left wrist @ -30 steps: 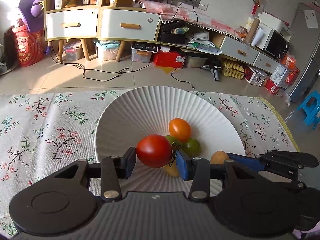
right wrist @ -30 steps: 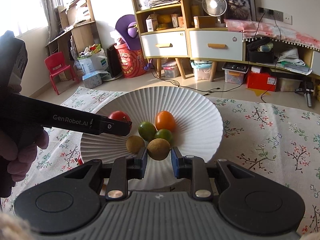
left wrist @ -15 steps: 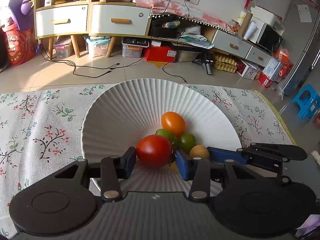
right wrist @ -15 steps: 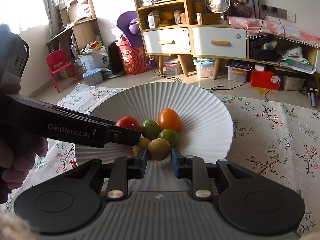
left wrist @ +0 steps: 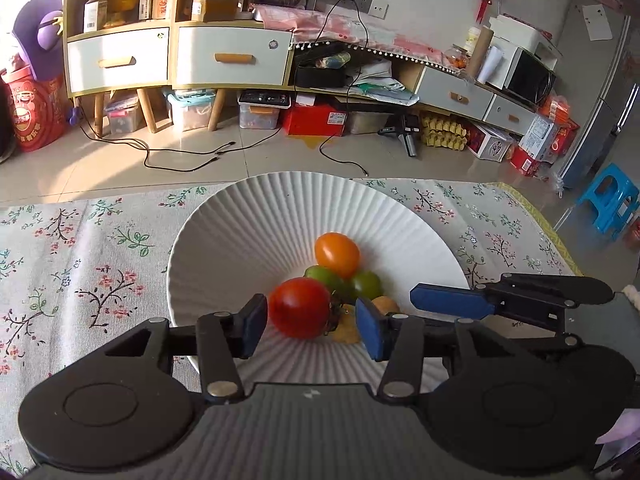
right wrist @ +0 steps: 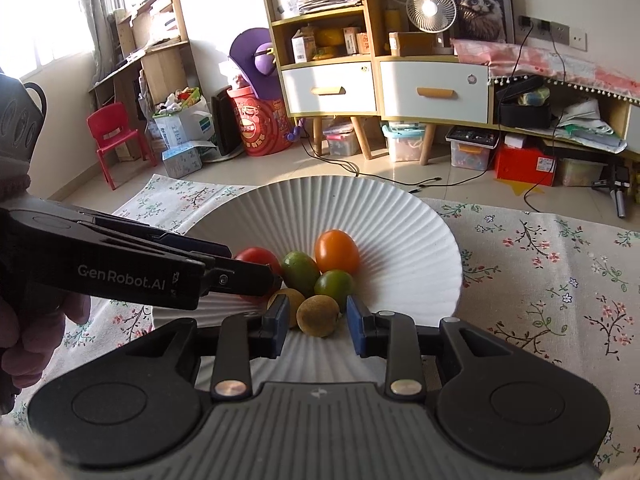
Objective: Organize fruits
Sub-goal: 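Open both grippers to drop the tomato and kiwi into the bowl, then withdraw both open grippers from the bowl back toward the loose fruit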
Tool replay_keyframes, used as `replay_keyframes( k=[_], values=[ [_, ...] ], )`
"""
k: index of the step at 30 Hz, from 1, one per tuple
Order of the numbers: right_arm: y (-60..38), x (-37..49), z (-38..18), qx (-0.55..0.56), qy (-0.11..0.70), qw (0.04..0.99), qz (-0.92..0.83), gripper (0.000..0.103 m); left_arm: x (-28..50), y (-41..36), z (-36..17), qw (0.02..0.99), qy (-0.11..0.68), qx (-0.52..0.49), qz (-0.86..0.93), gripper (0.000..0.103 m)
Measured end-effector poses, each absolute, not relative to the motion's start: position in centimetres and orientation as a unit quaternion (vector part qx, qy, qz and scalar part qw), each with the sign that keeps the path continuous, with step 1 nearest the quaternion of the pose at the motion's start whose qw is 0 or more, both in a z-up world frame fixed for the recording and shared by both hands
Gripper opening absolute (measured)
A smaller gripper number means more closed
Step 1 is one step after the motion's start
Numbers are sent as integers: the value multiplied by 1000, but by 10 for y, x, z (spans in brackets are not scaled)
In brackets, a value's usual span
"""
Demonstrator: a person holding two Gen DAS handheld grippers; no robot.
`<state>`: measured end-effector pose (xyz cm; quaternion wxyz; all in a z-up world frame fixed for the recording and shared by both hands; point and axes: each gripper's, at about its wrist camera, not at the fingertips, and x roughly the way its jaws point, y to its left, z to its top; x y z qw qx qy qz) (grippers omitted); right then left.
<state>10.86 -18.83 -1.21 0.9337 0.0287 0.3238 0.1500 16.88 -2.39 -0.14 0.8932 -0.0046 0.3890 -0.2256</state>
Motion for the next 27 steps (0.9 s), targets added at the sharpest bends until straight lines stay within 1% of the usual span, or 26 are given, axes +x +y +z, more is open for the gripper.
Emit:
replay_keyframes(
  k=[9, 14, 16, 18, 20, 22, 24, 27],
  values=[
    [-190, 91, 2, 20, 320, 936, 144, 37, 148, -15, 12, 900, 374, 4, -224, 55],
    [-192, 82, 8, 19, 319, 938, 136, 41, 132, -5, 15, 903, 370, 0, -218, 64],
    [-192, 79, 10, 18, 319, 938, 134, 44, 125, -1, 15, 904, 370, -2, -215, 64],
    [-192, 75, 13, 18, 318, 938, 135, 49, 118, 2, 14, 904, 371, -4, -212, 65],
    [-191, 69, 16, 17, 316, 939, 136, 52, 112, 6, 14, 905, 372, -5, -208, 70],
    [-190, 65, 18, 15, 315, 939, 137, 54, 107, 10, 14, 906, 371, -6, -204, 73],
    [-188, 61, 19, 13, 315, 939, 137, 57, 100, 12, 14, 907, 371, -6, -200, 73],
    [-187, 54, 18, 13, 315, 939, 136, 62, 92, 16, 13, 908, 371, -3, -196, 79]
  ],
)
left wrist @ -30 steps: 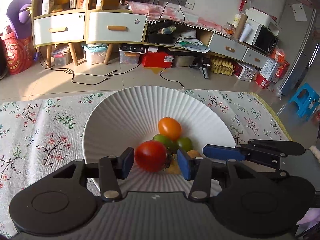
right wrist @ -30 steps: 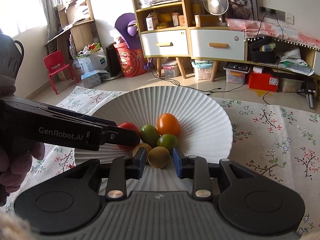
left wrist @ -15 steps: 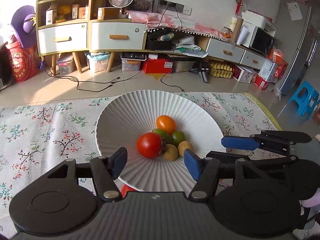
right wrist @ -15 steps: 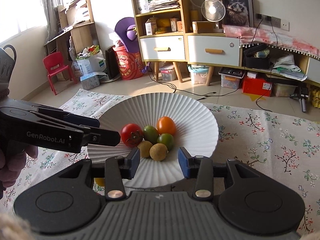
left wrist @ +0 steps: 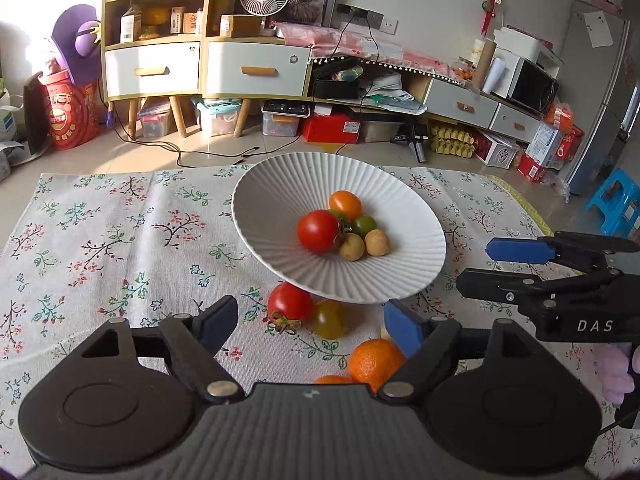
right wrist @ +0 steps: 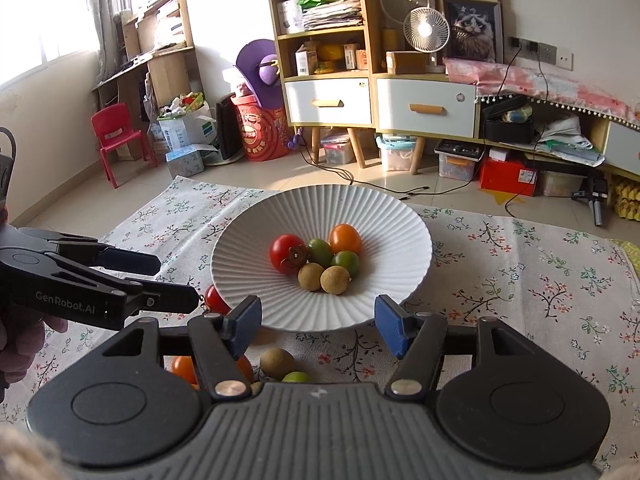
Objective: Organize fruits
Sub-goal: 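Withdraw both open grippers from the bowl back toward the loose fruit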
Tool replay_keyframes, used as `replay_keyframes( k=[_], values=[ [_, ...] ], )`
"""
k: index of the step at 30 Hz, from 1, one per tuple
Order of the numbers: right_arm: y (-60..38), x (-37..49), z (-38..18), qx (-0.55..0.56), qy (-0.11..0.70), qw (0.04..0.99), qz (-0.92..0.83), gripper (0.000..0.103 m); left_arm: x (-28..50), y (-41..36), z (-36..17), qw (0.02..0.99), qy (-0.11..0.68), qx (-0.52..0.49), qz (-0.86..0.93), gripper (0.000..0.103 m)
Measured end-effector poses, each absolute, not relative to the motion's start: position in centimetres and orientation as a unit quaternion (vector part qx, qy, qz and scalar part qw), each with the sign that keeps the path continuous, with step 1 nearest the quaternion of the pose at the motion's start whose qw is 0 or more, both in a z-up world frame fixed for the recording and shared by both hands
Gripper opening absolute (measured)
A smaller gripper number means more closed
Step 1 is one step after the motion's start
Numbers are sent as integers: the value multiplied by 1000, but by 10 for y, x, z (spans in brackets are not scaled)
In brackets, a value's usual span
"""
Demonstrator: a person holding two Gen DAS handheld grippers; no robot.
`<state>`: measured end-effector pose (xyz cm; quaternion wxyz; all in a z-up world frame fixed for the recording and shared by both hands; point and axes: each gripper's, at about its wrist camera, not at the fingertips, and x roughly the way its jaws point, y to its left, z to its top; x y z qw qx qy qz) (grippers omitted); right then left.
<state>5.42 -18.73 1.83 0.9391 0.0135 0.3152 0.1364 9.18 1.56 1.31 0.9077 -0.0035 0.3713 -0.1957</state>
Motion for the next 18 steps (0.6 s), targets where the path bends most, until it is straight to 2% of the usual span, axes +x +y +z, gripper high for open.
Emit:
replay_keyframes(
  k=[7, 11, 18],
  values=[
    [-185, 41, 17, 13, 324, 937, 132, 72, 70, 17, 8, 907, 375, -2, -191, 87],
    [-185, 32, 16, 14, 328, 936, 130, 82, 59, 18, 3, 908, 378, -1, -183, 97],
    [-194, 19, 5, 48, 340, 933, 105, 93, 45, 22, -15, 905, 390, -6, -166, 97]
  ],
)
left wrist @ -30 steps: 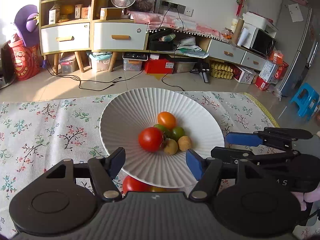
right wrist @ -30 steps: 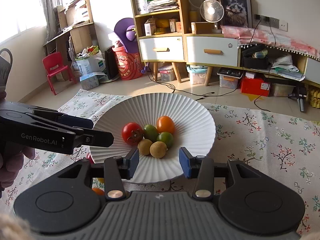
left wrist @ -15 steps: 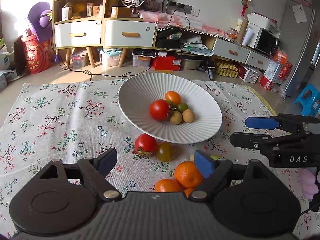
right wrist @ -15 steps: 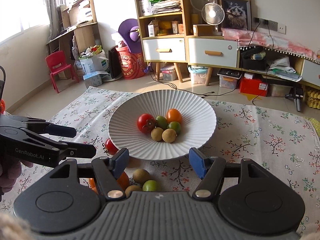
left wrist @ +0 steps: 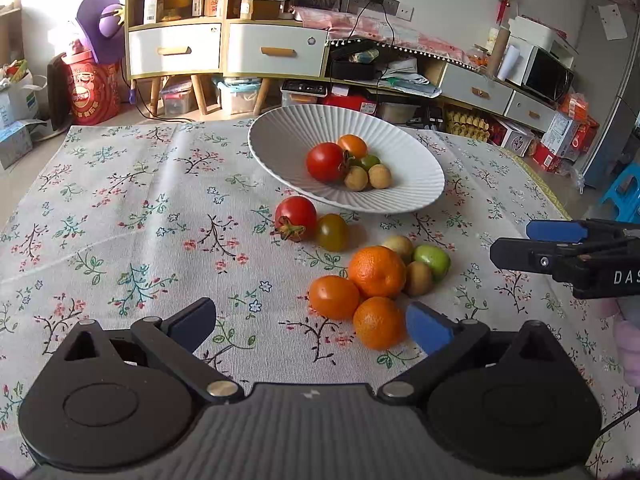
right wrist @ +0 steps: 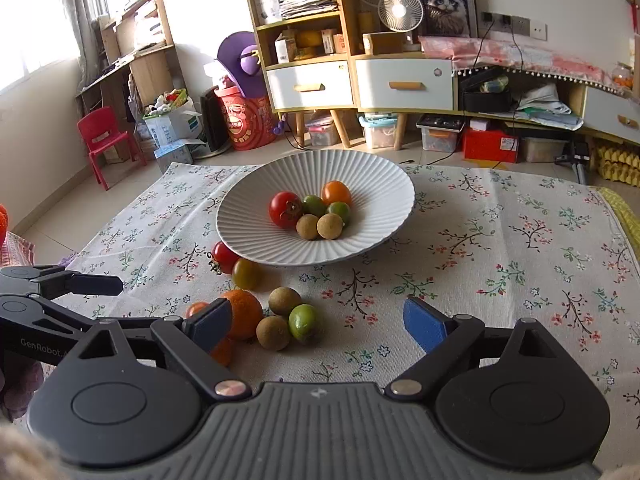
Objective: Organize fruits
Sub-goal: 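Withdraw both open grippers from the bowl back toward the loose fruit, then grasp a mandarin orange with the left gripper while the right grasps a green lime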
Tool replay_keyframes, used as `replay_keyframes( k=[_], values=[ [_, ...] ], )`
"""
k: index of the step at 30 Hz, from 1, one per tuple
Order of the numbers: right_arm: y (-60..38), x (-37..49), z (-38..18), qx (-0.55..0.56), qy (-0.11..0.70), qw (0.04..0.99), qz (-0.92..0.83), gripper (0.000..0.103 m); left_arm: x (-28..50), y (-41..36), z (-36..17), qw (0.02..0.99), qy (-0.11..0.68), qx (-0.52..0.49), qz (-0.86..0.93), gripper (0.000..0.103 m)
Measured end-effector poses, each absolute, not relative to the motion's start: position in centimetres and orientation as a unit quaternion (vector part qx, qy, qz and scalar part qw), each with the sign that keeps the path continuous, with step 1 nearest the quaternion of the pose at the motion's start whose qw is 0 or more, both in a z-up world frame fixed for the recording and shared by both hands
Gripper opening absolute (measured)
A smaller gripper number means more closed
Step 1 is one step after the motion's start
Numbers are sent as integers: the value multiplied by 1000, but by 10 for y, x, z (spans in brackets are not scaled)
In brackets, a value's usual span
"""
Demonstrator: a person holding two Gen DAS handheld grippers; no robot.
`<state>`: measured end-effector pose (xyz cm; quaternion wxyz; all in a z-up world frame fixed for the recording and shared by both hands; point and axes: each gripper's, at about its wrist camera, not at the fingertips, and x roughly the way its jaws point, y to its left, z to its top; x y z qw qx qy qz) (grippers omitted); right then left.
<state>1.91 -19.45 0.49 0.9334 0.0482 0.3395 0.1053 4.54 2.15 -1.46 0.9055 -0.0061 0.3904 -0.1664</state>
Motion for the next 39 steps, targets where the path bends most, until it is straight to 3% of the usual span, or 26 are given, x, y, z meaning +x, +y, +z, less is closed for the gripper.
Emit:
replay_keyframes(
  k=[10, 22, 34, 39],
  values=[
    [-198, 5, -16, 15, 373, 925, 76, 95, 19, 11, -48, 898, 409, 22, -158, 97],
    [-191, 13, -37, -7, 392, 917, 70, 95, 8, -16, -59, 914, 362, 67, -168, 98],
    [-186, 23, -43, -34, 368, 926, 79, 97, 16, -22, -57, 915, 368, 62, -152, 98],
    [-184, 27, -42, -40, 354, 930, 92, 84, 16, -22, -56, 916, 366, 60, -154, 97]
  ],
)
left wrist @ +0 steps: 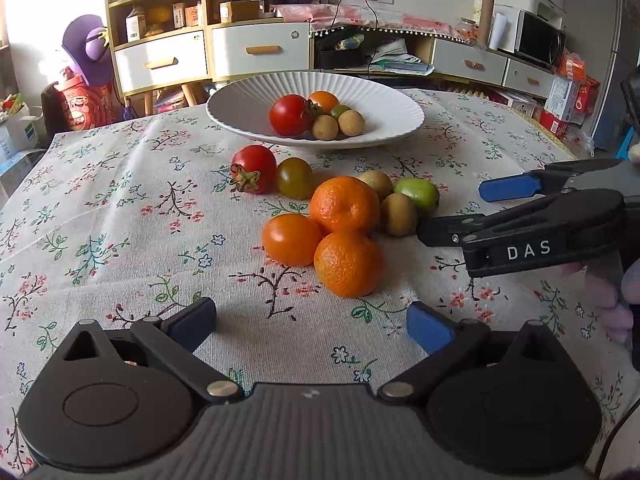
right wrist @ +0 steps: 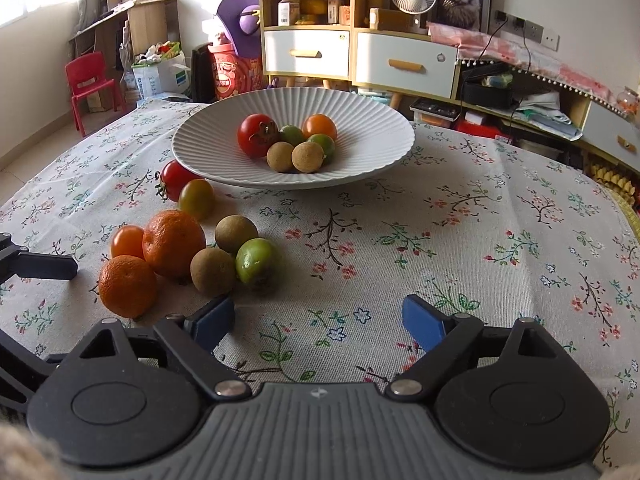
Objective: Organize fruits
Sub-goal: 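Grasp a mandarin orange with the left gripper while the right grasps a green lime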
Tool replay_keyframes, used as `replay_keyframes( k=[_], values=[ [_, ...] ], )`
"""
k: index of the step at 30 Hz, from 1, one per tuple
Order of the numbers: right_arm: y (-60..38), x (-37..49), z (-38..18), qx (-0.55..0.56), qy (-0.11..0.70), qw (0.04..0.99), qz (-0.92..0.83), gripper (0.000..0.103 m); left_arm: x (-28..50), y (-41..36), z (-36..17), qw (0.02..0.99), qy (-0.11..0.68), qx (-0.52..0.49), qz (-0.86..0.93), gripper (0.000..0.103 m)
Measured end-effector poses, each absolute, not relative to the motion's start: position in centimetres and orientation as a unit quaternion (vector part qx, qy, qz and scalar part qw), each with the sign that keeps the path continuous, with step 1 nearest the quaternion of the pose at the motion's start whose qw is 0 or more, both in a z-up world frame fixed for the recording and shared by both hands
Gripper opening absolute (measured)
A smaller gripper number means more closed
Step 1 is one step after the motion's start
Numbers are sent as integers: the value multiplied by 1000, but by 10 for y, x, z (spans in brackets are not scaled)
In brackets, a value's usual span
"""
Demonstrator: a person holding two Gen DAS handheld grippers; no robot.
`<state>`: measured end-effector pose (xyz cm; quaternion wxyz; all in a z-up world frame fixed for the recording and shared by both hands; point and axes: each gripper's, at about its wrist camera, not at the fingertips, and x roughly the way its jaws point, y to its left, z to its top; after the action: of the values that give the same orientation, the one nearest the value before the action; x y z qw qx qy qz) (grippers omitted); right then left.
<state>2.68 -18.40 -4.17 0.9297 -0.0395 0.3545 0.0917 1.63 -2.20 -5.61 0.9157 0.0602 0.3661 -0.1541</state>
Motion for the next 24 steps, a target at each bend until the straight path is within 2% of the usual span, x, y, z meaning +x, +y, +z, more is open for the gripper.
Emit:
replay_keyframes(
  k=[3, 6, 12, 17, 24],
  values=[
    [-181, 28, -40, -42, 347, 931, 104, 72, 17, -23, -55, 916, 361, 56, -163, 91],
    [-180, 30, -39, -43, 343, 932, 113, 61, 17, -24, -53, 917, 356, 52, -173, 79],
    [-177, 33, -37, -40, 341, 931, 125, 45, 17, -24, -50, 915, 354, 31, -190, 58],
    [-175, 33, -36, -36, 343, 929, 133, 37, 18, -23, -48, 913, 355, 14, -198, 40],
    [-174, 38, -33, -26, 346, 927, 140, 29, 21, -20, -47, 913, 356, 0, -198, 36]
  ],
)
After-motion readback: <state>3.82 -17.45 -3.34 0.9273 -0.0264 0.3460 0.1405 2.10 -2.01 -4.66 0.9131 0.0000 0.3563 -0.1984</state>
